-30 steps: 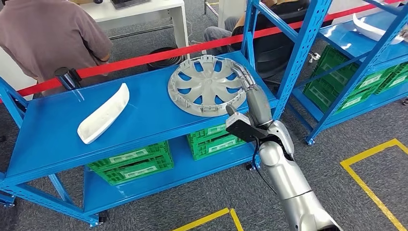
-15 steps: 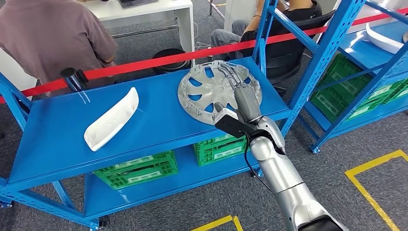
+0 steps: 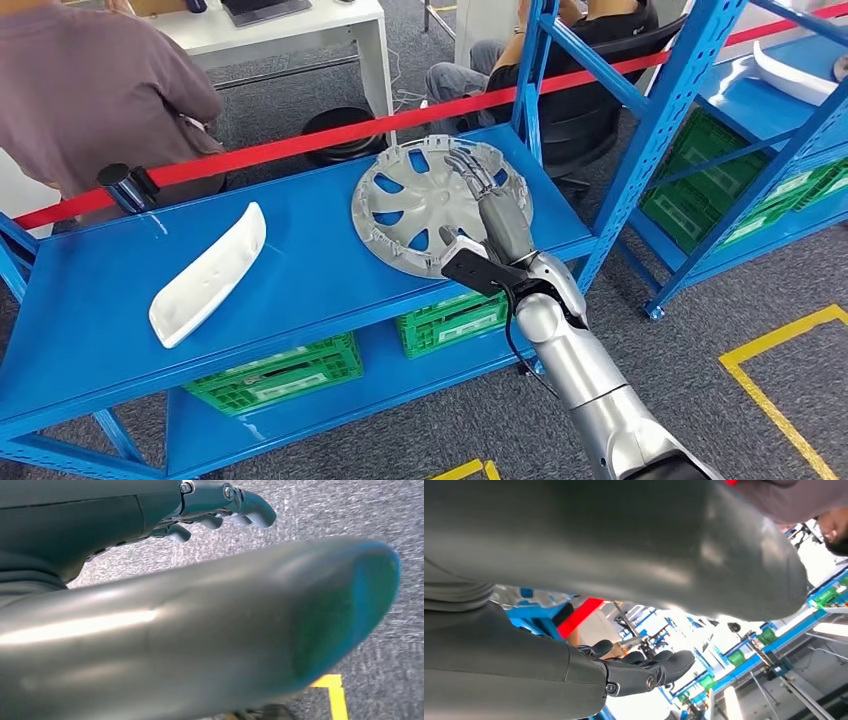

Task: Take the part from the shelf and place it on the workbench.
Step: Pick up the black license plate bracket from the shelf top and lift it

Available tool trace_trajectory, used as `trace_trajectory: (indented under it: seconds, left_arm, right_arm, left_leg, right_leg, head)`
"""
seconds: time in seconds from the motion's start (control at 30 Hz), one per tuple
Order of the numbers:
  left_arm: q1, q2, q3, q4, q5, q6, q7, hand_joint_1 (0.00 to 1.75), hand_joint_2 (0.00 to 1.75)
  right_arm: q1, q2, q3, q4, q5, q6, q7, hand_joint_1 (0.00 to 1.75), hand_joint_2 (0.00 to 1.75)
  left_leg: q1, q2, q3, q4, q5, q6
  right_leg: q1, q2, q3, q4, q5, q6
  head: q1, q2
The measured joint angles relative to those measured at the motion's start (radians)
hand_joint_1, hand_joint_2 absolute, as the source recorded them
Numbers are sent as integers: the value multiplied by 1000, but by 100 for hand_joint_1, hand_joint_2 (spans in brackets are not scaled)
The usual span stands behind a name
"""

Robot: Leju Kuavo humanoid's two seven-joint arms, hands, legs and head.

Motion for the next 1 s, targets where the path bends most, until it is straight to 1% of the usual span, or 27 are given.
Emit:
trace_trajectory:
  seconds: [0.03,0.1,0.17,0.23,0.3,0.4,0.57,1.0]
  left_arm:
    - [0,1,2,0,0,0,0,0,0]
    - [0,1,6,0,0,1,2,0,0]
    - [2,1,7,1,1,1,2,0,0]
    - [2,2,9,1,1,1,2,0,0]
    - [2,2,11,1,1,1,2,0,0]
    - [2,2,12,1,1,1,2,0,0]
    - [2,3,13,1,1,1,2,0,0]
    - [2,3,14,1,1,1,2,0,0]
  right_arm:
    - [0,0,0,0,0,0,0,0,0]
    - [0,0,1,1,0,0,0,0,0]
    - [1,0,1,1,0,0,0,0,0]
    - [0,0,2,1,0,0,0,0,0]
    - [0,0,2,1,0,0,0,0,0]
    - [0,0,2,1,0,0,0,0,0]
    - [0,0,2,1,0,0,0,0,0]
    - [0,0,2,1,0,0,0,0,0]
  left_leg:
    - [0,0,15,-38,12,3]
    - [-2,-1,23,-60,8,6]
    - [-2,-3,23,-60,7,10]
    - [-3,-5,23,-60,5,15]
    - [-3,-6,24,-60,3,19]
    - [-3,-6,24,-60,2,23]
    - [-4,-6,24,-59,2,25]
    - [-3,-5,26,-61,3,24]
  right_leg:
    - [3,0,1,1,-3,2]
    - [8,0,-1,1,-5,2]
    - [8,-1,2,-5,-4,0]
    - [8,-3,7,-12,-4,2]
    - [8,-4,10,-17,-3,7]
    - [7,-4,12,-21,-2,15]
    - [7,-4,13,-23,-1,23]
    - [8,-4,13,-23,-1,23]
  head:
    - [0,0]
    - [2,0]
    - [5,0]
    - [5,0]
    - [5,0]
    - [5,0]
    - [5,0]
    - [5,0]
